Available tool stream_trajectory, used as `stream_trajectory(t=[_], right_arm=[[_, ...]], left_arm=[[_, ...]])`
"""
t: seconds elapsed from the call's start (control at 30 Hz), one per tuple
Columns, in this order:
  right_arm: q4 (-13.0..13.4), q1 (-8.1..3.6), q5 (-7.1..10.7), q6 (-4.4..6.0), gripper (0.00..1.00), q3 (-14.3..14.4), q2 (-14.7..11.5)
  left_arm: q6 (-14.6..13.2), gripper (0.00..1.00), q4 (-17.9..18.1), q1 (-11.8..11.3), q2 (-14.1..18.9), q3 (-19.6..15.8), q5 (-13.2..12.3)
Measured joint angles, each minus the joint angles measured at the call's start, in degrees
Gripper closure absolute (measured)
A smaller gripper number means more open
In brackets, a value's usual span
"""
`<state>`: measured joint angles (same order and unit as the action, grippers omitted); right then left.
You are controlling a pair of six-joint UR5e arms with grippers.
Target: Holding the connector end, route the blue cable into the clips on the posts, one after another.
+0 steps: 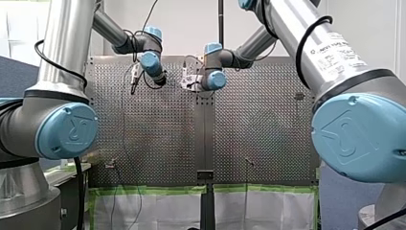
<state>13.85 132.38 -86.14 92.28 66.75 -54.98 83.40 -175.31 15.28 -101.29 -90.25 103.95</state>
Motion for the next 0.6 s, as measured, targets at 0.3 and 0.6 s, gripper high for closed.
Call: stream_trajectory(t=[0.3, 0.6], right_arm=[[0.30, -1.39, -0.56, -0.81, 1.00, 3.65, 0.00], [1.92, -3.03, -1.27, -1.60, 1.00, 7.78, 0.01]], left_arm=[[2.30, 1.00, 2.45, 3.04, -3.04, -0.06, 2.29], [3.09, 1.00, 3.60, 5.32, -5.80, -0.10, 3.92]])
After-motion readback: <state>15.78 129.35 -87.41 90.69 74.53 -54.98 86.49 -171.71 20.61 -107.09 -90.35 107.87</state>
